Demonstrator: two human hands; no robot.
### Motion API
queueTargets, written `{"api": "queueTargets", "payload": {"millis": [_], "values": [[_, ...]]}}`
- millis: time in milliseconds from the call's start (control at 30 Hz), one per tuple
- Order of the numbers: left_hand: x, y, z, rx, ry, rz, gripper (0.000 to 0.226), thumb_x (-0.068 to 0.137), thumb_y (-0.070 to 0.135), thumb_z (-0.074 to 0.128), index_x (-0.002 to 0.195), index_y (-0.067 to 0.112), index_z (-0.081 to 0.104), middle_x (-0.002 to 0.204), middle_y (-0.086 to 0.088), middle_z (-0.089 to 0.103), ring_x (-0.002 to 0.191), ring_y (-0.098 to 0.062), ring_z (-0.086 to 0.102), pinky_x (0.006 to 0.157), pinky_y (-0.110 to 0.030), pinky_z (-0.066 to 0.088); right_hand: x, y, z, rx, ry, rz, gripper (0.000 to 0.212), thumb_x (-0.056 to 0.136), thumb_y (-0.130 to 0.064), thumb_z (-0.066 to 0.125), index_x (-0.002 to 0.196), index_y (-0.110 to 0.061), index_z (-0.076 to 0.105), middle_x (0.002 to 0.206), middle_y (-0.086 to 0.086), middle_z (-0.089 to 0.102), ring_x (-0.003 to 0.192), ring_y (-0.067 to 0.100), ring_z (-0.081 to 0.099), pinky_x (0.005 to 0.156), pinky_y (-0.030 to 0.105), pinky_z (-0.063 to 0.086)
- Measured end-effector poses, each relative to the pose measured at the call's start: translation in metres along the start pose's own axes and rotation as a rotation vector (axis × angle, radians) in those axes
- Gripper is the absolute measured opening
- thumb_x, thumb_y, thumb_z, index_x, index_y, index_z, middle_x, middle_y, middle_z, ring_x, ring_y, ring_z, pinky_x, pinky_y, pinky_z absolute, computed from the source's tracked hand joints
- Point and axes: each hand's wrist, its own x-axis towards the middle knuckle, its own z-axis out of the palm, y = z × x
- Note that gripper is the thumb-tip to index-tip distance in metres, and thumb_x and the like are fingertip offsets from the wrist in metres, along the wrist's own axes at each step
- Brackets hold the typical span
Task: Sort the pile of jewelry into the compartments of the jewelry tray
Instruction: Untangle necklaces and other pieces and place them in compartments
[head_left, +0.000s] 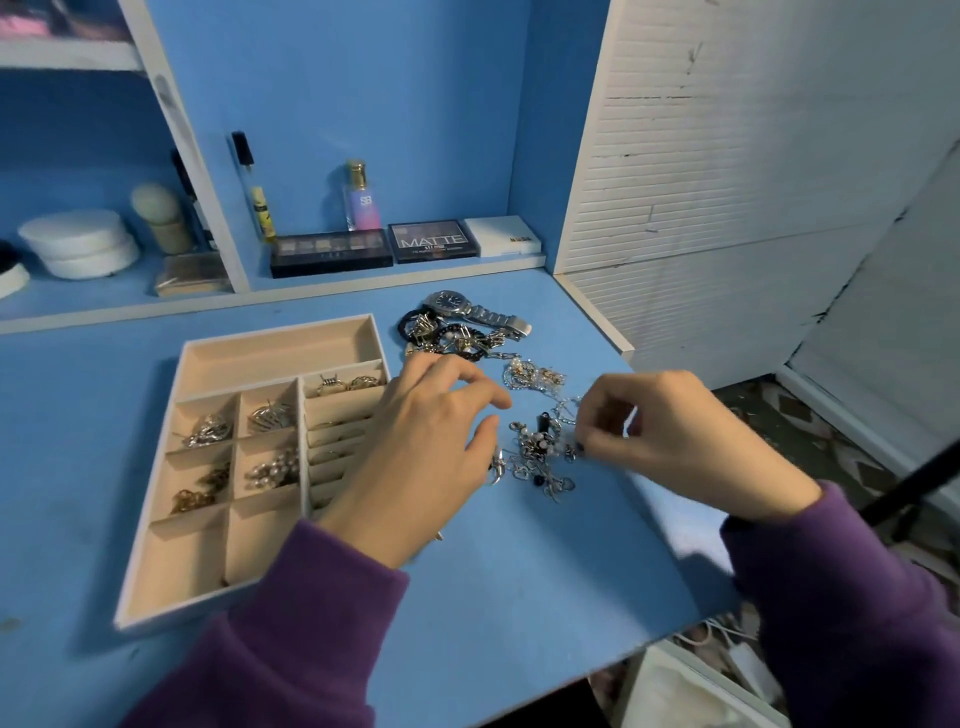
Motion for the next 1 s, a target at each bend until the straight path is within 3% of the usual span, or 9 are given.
{"api": "queueTargets", "payload": {"millis": [133, 267, 433, 600, 767, 1000], "values": [[0.001, 0.002, -0.004, 0.033, -0.08, -0.026, 0.02, 0.09, 0.023, 0.053, 0.107, 0.024, 0.063, 0.109, 0.008, 0.057, 0.11, -0.013, 0.039, 0.095, -0.022, 0.026, 0.008, -0.007, -0.011, 0.263, 0.205, -0.078, 0.011, 0.076, -0.007, 0.066, 0.07, -0.009, 0.057, 0.066, 0.008, 0.064, 0.061, 0.026, 0.058, 0.061, 0.032, 0.048], [0.001, 0.004, -0.008, 0.065, -0.23, -0.018, 0.026, 0.092, 0.031, 0.049, 0.115, 0.027, 0.058, 0.115, 0.01, 0.059, 0.114, -0.011, 0.039, 0.097, -0.026, 0.032, 0.016, -0.019, -0.014, 0.458, 0.319, -0.141, 0.007, 0.076, -0.008, 0.062, 0.074, -0.005, 0.055, 0.072, 0.014, 0.064, 0.068, 0.032, 0.058, 0.062, 0.035, 0.048], [0.0, 0.006, -0.007, 0.137, -0.345, 0.033, 0.033, 0.09, 0.041, 0.047, 0.12, 0.03, 0.056, 0.114, 0.006, 0.056, 0.11, -0.015, 0.041, 0.093, -0.03, 0.037, 0.022, -0.031, -0.016, 0.608, 0.402, -0.184, 0.01, 0.082, 0.001, 0.058, 0.08, -0.009, 0.057, 0.07, 0.005, 0.063, 0.069, 0.017, 0.062, 0.061, 0.025, 0.049], [0.001, 0.004, -0.008, 0.098, -0.381, 0.022, 0.022, 0.091, 0.027, 0.05, 0.111, 0.025, 0.058, 0.106, 0.003, 0.057, 0.104, -0.016, 0.045, 0.088, -0.032, 0.041, 0.024, -0.038, -0.014, 0.63, 0.407, -0.195, 0.01, 0.083, 0.003, 0.057, 0.083, -0.007, 0.059, 0.075, 0.012, 0.064, 0.07, 0.014, 0.063, 0.062, 0.025, 0.05], [0.001, 0.005, -0.01, 0.046, -0.354, 0.013, 0.032, 0.086, 0.004, 0.044, 0.108, 0.023, 0.059, 0.097, 0.006, 0.059, 0.095, -0.013, 0.048, 0.079, -0.029, 0.044, 0.024, -0.042, -0.012, 0.603, 0.388, -0.195, 0.011, 0.085, 0.005, 0.057, 0.083, -0.006, 0.059, 0.075, 0.012, 0.064, 0.07, 0.016, 0.063, 0.063, 0.028, 0.052], [-0.001, 0.006, -0.015, 0.013, -0.269, 0.003, 0.028, 0.087, 0.007, 0.046, 0.109, 0.022, 0.057, 0.096, 0.004, 0.058, 0.092, -0.014, 0.054, 0.076, -0.031, 0.046, 0.026, -0.046, -0.01, 0.586, 0.39, -0.196, 0.011, 0.085, 0.005, 0.057, 0.083, -0.005, 0.06, 0.076, 0.012, 0.065, 0.069, 0.016, 0.062, 0.064, 0.026, 0.052]]}}
